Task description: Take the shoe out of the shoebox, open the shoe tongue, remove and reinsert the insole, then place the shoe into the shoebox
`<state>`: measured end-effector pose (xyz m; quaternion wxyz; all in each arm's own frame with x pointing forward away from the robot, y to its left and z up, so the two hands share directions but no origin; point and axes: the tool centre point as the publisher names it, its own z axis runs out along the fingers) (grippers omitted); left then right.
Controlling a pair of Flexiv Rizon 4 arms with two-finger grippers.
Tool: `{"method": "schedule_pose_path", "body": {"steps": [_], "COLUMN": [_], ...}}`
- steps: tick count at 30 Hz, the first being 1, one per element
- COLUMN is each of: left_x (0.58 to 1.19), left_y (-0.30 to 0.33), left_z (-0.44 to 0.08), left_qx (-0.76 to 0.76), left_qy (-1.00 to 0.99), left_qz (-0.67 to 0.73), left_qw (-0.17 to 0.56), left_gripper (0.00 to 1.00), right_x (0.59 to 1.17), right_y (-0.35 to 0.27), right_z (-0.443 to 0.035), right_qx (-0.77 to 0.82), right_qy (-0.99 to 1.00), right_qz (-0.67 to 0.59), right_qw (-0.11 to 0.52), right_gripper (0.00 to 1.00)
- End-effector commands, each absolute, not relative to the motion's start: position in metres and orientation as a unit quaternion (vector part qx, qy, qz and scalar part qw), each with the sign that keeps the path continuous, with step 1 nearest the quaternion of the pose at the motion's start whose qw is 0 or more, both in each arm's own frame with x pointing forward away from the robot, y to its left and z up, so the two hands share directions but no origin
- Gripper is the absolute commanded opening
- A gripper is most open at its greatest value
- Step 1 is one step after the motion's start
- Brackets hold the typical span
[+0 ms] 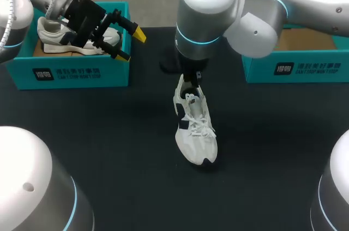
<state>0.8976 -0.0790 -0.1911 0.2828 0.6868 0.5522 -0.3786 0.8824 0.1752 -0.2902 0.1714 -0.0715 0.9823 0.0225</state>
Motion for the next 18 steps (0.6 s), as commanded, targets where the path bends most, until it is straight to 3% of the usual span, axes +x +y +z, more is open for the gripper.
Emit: {"method": "schedule_pose_path", "body": {"steps": [1,5,15,18], "left_x": [0.898,0.898,0.898,0.898], "left_y": [-0.079,-0.079,-0.079,-0.079], "left_z": [-0.191,-0.191,-0.191,-0.191], "left_qx": [0.688,0.688,0.688,0.688], "left_qy": [0.552,0.552,0.552,0.552], "left_qz": [-0.378,-0.378,-0.378,-0.378], "left_qw": [0.282,0.282,0.282,0.282], "left_gripper": [1.00,1.00,1.00,1.00], "right_x": [0.899,0.912,0.928,0.931], "right_y": [0.183,0.182,0.185,0.183], "right_z": [-0.295,-0.298,-0.315,-0.324], "right_qx": [-0.069,-0.066,-0.079,-0.088], "right_qy": [0.982,0.982,0.979,0.978], "right_qz": [0.016,0.013,-0.007,-0.018], "right_qw": [0.174,0.176,0.185,0.186], "right_gripper": [0.28,0.43,0.49,0.58]}}
